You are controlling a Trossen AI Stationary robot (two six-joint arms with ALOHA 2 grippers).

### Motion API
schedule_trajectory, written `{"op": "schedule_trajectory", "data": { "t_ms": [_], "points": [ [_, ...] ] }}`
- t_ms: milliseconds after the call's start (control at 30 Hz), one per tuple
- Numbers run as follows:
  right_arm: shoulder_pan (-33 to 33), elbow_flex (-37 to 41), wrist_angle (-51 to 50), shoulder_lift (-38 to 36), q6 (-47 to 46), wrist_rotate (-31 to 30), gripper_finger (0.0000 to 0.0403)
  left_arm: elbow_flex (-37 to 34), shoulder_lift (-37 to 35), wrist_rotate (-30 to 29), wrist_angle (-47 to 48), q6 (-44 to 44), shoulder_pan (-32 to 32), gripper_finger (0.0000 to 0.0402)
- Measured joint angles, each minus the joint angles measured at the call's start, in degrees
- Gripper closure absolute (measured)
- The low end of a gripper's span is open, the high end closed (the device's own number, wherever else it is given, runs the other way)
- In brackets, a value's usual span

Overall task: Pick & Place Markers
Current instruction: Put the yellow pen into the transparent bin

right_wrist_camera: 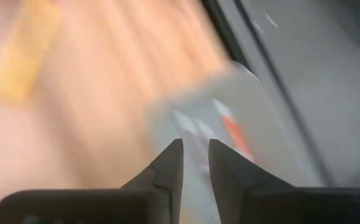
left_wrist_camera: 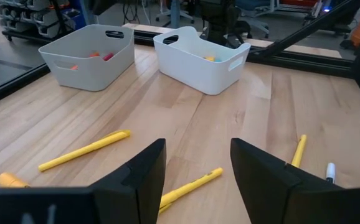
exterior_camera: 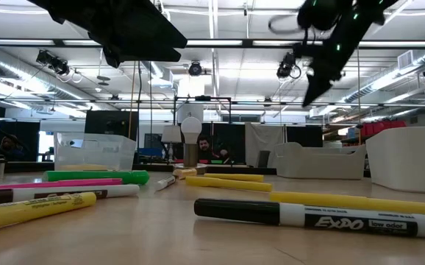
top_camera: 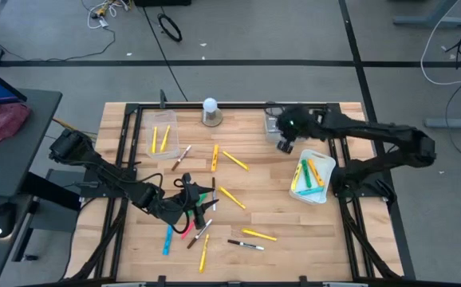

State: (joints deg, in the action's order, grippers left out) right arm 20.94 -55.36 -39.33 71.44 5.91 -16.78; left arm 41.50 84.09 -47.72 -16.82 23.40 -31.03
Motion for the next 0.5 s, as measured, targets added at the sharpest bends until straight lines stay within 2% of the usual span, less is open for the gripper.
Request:
{"op": "schedule_trajectory", "data": {
  "t_ms": [100, 233, 433, 500],
  "points": [
    [-7.4, 2.2, 7.0, -3.3, -5.1, 5.8, 0.0339, 0.0, 0.0, 0.0, 0.1, 0.0, 0.0, 0.0216],
    [-18.5, 9.2, 25.6, -4.6, -6.0, 8.8, 0.0357, 0.0, 0.0, 0.0, 0.5, 0.1, 0.0, 0.0216],
    [-28.6, 24.0, 63.4, 0.7, -6.0, 8.9, 0.0378, 0.0, 0.0, 0.0, 0.8, 0.4, 0.0, 0.0216],
    [-29.5, 26.7, 70.7, 3.8, -6.2, 8.7, 0.0378, 0.0, 0.0, 0.0, 0.9, 0.4, 0.0, 0.0216]
  ]
}}
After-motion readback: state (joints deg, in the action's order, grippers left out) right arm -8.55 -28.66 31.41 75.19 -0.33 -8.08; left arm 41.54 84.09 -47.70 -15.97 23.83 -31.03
